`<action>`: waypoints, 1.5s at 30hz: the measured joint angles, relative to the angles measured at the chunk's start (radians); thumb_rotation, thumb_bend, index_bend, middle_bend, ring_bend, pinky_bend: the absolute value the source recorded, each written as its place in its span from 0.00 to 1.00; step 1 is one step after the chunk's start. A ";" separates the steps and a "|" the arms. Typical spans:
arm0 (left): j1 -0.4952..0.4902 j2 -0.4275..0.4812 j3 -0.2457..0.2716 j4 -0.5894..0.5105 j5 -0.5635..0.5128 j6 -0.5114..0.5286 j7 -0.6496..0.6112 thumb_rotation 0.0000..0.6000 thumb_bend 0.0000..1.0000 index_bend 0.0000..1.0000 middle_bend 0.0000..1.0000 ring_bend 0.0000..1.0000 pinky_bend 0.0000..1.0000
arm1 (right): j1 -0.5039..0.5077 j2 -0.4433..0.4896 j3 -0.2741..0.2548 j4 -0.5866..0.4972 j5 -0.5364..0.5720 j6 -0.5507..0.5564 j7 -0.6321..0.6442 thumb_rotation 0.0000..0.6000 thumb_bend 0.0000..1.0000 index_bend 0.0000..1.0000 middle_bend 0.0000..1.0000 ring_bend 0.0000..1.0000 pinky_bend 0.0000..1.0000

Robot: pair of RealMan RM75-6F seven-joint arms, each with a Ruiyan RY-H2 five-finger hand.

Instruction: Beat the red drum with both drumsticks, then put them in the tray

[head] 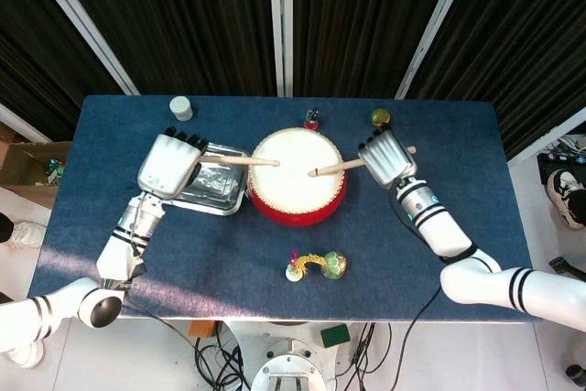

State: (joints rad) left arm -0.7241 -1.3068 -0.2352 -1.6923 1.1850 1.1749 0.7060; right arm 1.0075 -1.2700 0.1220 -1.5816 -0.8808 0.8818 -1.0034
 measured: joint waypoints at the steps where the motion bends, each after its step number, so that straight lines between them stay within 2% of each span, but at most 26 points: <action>1: -0.004 -0.006 0.003 0.005 -0.004 -0.007 0.005 1.00 0.59 0.66 0.67 0.57 0.46 | 0.007 -0.007 -0.003 0.004 0.009 0.002 -0.011 1.00 0.78 0.80 0.69 0.38 0.37; 6: -0.030 -0.057 0.018 0.056 -0.031 -0.050 0.024 1.00 0.59 0.66 0.67 0.57 0.46 | -0.003 0.018 0.025 -0.035 -0.013 0.054 0.056 1.00 0.78 0.80 0.69 0.38 0.37; 11: -0.063 -0.115 0.031 0.128 -0.071 -0.091 0.054 1.00 0.59 0.66 0.67 0.57 0.46 | -0.040 0.111 0.069 -0.123 -0.092 0.126 0.201 1.00 0.78 0.81 0.69 0.39 0.36; 14: -0.063 -0.114 0.029 0.125 -0.077 -0.079 0.056 1.00 0.59 0.66 0.67 0.57 0.46 | -0.049 0.138 0.074 -0.143 -0.112 0.131 0.217 1.00 0.78 0.81 0.69 0.39 0.36; 19: -0.029 -0.053 0.026 0.050 -0.040 -0.009 0.011 1.00 0.59 0.66 0.67 0.57 0.46 | -0.031 0.081 0.047 -0.088 -0.088 0.083 0.185 1.00 0.78 0.81 0.69 0.39 0.36; 26: 0.046 0.049 0.040 -0.046 0.042 0.078 -0.084 1.00 0.59 0.66 0.66 0.57 0.46 | 0.019 -0.047 -0.031 0.048 -0.022 0.010 0.053 1.00 0.78 0.81 0.69 0.39 0.37; 30: 0.075 0.068 0.052 -0.046 0.052 0.093 -0.122 1.00 0.59 0.66 0.66 0.57 0.46 | 0.021 -0.057 -0.039 0.047 -0.007 0.025 0.043 1.00 0.78 0.81 0.69 0.39 0.37; 36: 0.105 0.069 0.063 0.014 0.032 0.087 -0.197 1.00 0.59 0.66 0.66 0.57 0.45 | -0.030 0.032 -0.007 -0.051 -0.105 0.117 0.196 1.00 0.78 0.81 0.69 0.39 0.36; 41: 0.121 0.049 0.074 0.126 0.008 0.049 -0.283 1.00 0.59 0.66 0.66 0.57 0.45 | -0.130 0.174 0.006 -0.151 -0.249 0.227 0.372 1.00 0.78 0.81 0.69 0.39 0.36; 45: 0.125 0.017 0.084 0.246 0.005 0.007 -0.346 1.00 0.59 0.66 0.65 0.57 0.45 | -0.212 0.263 -0.001 -0.204 -0.328 0.293 0.446 1.00 0.78 0.81 0.69 0.39 0.36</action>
State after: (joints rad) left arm -0.5994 -1.2898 -0.1512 -1.4464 1.1900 1.1821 0.3604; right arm 0.7954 -1.0074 0.1207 -1.7856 -1.2090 1.1746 -0.5574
